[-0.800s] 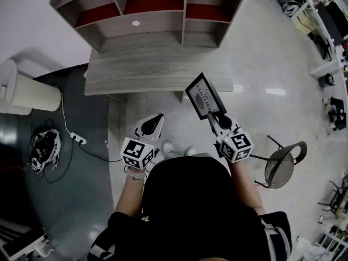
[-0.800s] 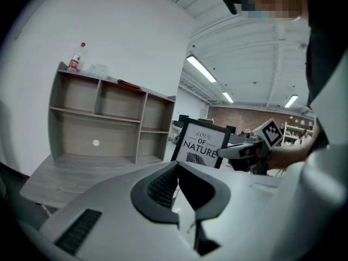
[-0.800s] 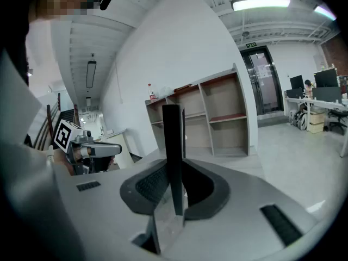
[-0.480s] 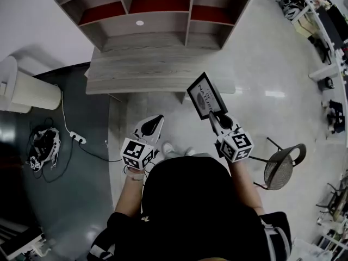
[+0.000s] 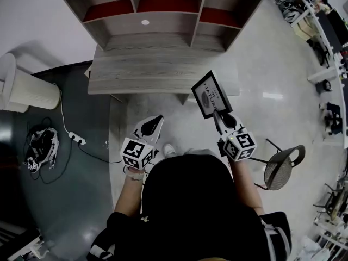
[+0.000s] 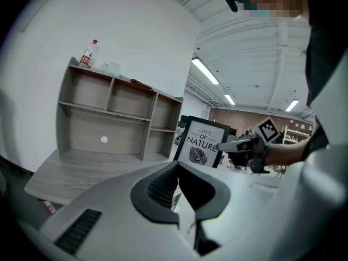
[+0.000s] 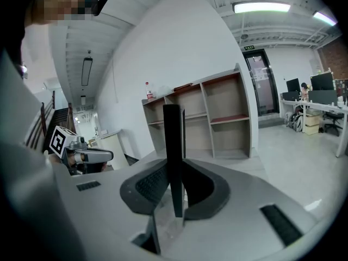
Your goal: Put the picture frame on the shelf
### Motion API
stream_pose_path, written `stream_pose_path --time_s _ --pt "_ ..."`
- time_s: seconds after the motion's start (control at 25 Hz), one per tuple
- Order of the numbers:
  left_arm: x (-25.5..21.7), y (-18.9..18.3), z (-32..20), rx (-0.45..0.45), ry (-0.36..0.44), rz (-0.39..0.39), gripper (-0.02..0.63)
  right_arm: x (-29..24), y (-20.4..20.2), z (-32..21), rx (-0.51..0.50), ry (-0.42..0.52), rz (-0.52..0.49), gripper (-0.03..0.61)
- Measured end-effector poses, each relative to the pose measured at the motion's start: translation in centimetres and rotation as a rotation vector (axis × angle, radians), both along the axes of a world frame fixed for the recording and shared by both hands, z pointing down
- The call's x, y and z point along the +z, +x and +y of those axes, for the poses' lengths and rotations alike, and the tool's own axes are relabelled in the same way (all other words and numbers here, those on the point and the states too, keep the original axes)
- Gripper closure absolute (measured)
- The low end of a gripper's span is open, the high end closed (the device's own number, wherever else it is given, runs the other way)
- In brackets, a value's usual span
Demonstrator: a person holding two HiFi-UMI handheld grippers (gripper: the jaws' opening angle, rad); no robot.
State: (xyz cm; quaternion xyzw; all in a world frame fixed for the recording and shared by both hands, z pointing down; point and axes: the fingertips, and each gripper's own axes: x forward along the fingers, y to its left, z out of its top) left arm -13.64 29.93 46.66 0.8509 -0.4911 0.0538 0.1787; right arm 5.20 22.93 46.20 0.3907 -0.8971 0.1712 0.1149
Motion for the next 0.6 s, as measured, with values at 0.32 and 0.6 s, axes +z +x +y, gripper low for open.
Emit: stream_pose_path --time_s 0.32,0.6 --pt "1.4 -3.2 -0.8 -0.001 -0.02 0.009 0.604 0.8 -1.5 -1.4 0.053 -0.009 -0.007 0.517" --pt "2.5 -2.0 -4.4 0.01 -0.04 0.002 0.604 1.9 0.0 -5.5 0.071 -0.021 -0.011 0.517"
